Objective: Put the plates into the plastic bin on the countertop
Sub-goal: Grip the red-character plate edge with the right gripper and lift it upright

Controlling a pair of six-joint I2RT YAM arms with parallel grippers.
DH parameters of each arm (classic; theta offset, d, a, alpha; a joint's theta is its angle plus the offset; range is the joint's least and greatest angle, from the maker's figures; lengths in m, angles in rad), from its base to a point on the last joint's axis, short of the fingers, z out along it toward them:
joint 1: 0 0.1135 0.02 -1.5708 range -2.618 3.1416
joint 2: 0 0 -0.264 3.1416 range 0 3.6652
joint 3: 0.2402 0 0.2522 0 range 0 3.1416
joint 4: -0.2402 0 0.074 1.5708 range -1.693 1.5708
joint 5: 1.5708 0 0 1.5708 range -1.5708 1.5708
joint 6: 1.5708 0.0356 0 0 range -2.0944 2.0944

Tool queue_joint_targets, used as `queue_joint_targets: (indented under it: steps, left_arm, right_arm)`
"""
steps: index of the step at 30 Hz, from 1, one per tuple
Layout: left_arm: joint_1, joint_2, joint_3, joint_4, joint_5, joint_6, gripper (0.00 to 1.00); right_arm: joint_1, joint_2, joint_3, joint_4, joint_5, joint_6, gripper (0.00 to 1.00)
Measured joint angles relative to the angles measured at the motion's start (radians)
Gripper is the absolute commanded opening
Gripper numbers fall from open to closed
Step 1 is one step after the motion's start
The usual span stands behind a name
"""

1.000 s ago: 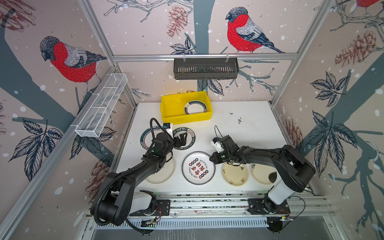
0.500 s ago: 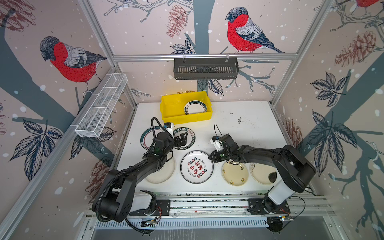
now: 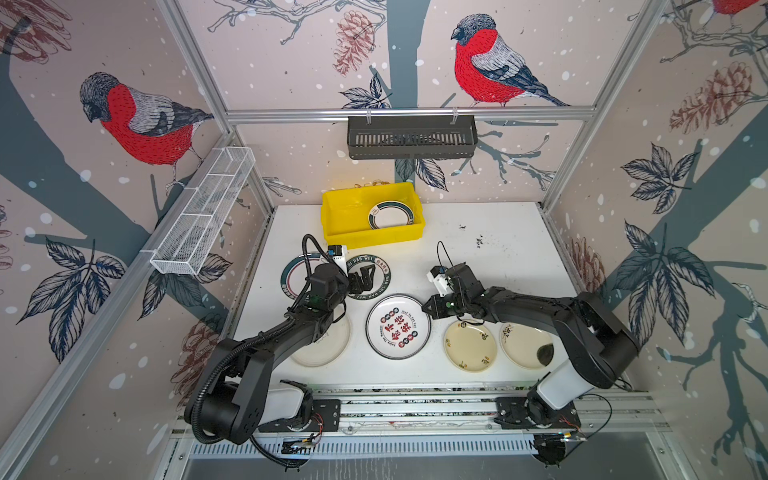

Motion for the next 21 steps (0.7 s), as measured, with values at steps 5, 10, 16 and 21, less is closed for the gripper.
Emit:
queue_joint_targets:
  steps: [5, 10, 16, 21]
  left_arm:
    - [0.0, -0.002, 0.0, 0.0, 0.001, 0.0, 0.98]
    - [0.0, 0.0, 0.0, 0.0, 0.02, 0.0, 0.98]
    - [0.0, 0.027, 0.045, -0.001, 0.108, -0.035, 0.98]
    - [0.0, 0.042, 0.056, 0.006, 0.166, -0.085, 0.98]
  right_arm:
    - [-0.066, -0.041, -0.026, -0.003, -0.037, 0.001, 0.0]
    - [-0.141, -0.091, -0.05, -0.016, -0.061, -0.007, 0.0]
    - [-0.24, -0.159, -0.053, -0.058, -0.076, -0.04, 0.0]
    - [-0.323, -0.201, -0.053, -0.054, -0.113, -0.041, 0.0]
